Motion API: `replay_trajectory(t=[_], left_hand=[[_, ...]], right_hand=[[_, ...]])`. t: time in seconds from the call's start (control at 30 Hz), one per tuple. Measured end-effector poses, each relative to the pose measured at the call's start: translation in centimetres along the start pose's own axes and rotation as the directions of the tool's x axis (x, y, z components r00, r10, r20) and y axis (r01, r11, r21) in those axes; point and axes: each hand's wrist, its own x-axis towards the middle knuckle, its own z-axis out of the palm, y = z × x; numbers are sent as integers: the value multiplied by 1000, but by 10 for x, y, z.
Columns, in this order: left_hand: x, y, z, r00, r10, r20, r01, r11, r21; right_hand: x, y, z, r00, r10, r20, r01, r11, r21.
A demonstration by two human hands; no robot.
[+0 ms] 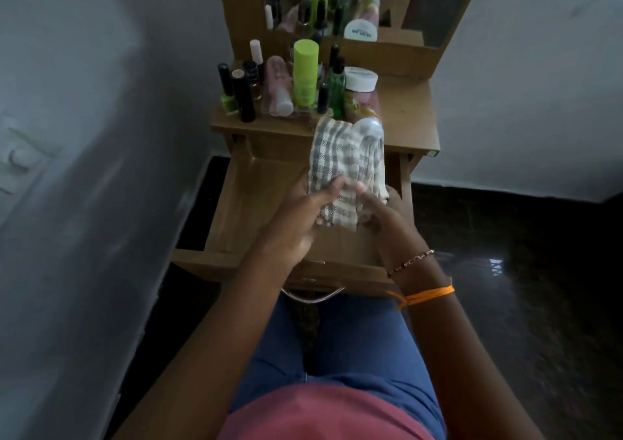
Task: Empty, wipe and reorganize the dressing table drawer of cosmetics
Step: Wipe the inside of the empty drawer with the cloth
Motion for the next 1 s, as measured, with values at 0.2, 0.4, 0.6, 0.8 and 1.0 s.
replay_trajectory(t=[0.2, 0.4, 0.6, 0.8, 1.0], left_hand=[[17, 1, 18, 999, -48, 19, 43, 979, 200], [27, 14, 28, 999, -1, 52, -23, 890, 455], [29, 18, 18, 999, -2, 51, -25, 849, 528], [34, 16, 21, 996, 43, 72, -77, 807, 585], [47, 19, 23, 984, 172, 53, -168, 766, 621]], right_hand=[[0, -20, -16, 968, -237, -84, 242, 969, 58], [18, -66, -43, 908, -357, -218, 371, 928, 23], [63, -109, -55, 561, -723, -403, 441, 673, -593], [102, -100, -44, 886, -443, 138, 239, 181, -954], [117, -74, -59, 810, -585, 46, 220, 230, -948]])
